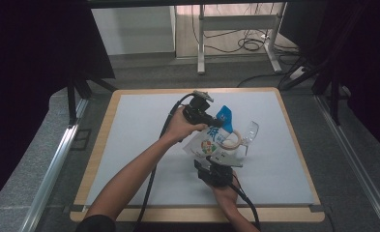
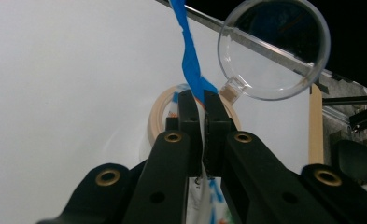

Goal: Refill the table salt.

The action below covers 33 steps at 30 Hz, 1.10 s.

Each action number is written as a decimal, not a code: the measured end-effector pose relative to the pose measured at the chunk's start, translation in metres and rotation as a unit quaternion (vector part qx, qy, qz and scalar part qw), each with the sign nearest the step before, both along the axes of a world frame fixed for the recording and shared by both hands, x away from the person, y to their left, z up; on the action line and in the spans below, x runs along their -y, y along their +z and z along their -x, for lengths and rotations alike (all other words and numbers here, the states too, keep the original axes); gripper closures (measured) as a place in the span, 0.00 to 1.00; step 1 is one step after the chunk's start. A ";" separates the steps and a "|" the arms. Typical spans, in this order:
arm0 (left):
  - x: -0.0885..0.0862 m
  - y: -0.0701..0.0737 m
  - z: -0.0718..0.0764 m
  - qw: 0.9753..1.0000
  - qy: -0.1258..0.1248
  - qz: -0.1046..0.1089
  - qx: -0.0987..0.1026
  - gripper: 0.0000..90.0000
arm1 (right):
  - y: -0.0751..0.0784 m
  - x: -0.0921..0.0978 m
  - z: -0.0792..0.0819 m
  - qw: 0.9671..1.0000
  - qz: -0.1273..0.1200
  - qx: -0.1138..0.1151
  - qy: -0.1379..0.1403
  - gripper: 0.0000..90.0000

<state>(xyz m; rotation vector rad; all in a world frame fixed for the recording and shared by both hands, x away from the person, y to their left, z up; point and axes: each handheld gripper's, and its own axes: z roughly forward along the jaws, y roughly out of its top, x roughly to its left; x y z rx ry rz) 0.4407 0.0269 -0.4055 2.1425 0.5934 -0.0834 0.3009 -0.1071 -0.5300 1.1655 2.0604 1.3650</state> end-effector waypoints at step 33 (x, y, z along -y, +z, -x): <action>-0.043 -0.008 0.010 0.998 0.036 0.048 0.011 0.99 | 0.007 0.047 0.000 0.999 -0.029 -0.011 -0.024 0.49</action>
